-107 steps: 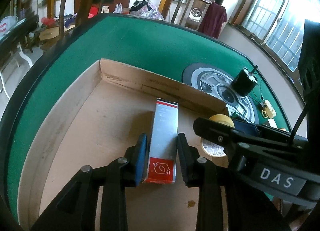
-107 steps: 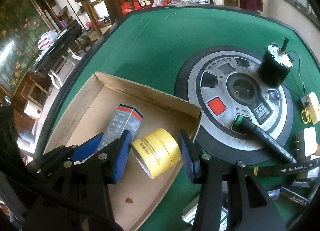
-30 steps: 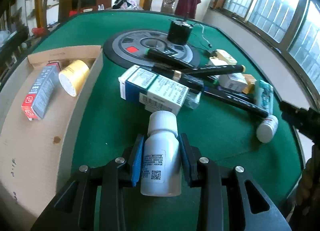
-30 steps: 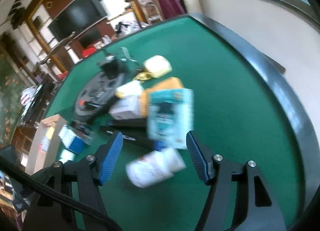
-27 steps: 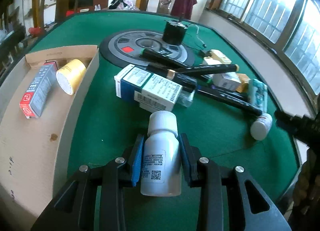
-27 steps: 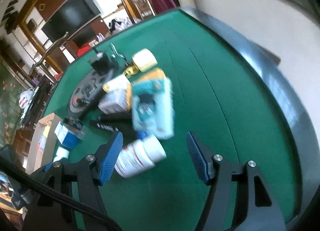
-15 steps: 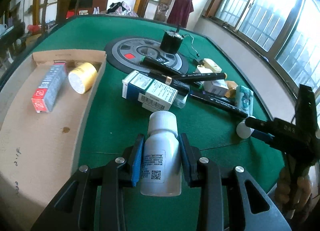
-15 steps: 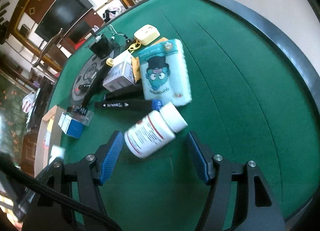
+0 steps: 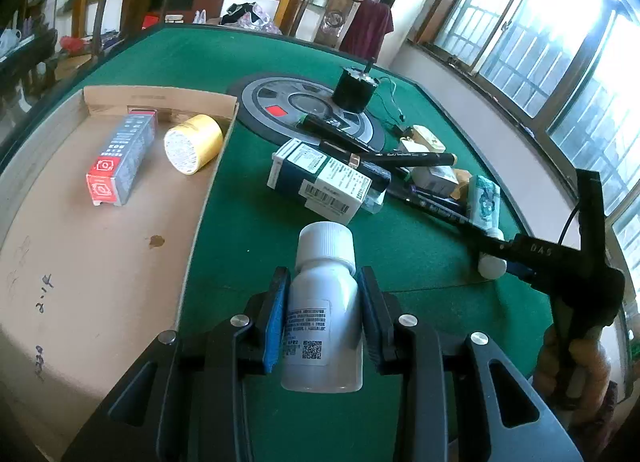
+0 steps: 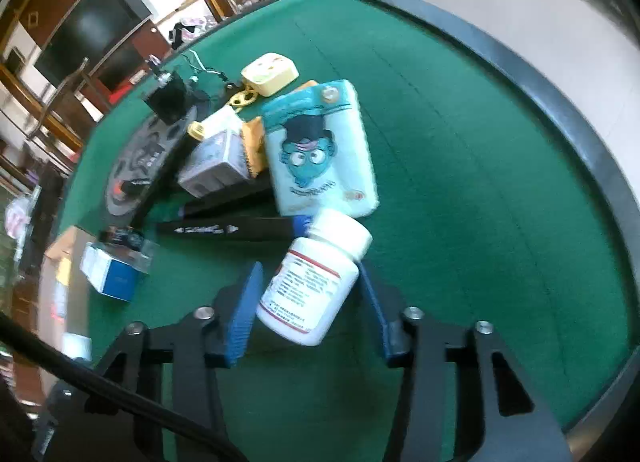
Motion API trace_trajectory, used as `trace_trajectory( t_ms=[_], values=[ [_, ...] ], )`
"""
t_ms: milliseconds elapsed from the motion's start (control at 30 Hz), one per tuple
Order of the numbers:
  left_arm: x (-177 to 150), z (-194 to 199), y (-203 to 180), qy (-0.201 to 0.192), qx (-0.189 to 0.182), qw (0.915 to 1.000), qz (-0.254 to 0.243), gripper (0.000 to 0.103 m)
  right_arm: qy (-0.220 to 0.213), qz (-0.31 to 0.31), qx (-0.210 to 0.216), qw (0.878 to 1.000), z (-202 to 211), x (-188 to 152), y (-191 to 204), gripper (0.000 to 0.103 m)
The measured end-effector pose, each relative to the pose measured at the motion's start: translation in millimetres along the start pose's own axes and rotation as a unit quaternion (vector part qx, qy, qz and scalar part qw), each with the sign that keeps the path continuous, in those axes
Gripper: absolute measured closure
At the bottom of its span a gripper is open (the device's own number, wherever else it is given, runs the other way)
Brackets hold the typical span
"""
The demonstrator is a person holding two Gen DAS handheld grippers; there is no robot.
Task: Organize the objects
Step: 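Grasp a white pill bottle with the left gripper while the right gripper grasps another, then carry both white pill bottles into the cardboard box and release them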
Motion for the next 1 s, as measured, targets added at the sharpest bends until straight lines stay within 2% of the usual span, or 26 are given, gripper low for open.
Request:
trace_trajectory(
  t_ms=[33,67,367,667,1000],
  values=[
    [0,2,1,-0.002,-0.002,1.0,0.001,0.073,0.001,0.001,0.004,1.0,1,-2,-1,0.062],
    [0,6,3,-0.006,-0.003,1.0,0.002,0.073,0.003,0.004,0.011,1.0,2,-4,-1,0.07],
    [-2,34,32,-0.031,-0.002,0.999,0.032,0.073,0.006,0.027,0.043,0.999,14,-21,10,0.07],
    [-13,52,62,-0.039,0.0,0.9971,0.065,0.073,0.006,0.04,0.083,0.996,33,-36,28,0.07],
    [-3,101,110,-0.085,0.025,0.9916,0.094,0.073,-0.004,0.091,0.114,0.989,57,-41,73,0.07]
  ],
)
Point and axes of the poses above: each gripper's, at about its wrist camera, not at the fingertips, and z roughly against the way its jaws point, y to its left, x to its top, the point moved 8 cm from there along -z, roughly the way its jaws point, and after that the axes turned 12 degrees about y, right-handed, at the moved point
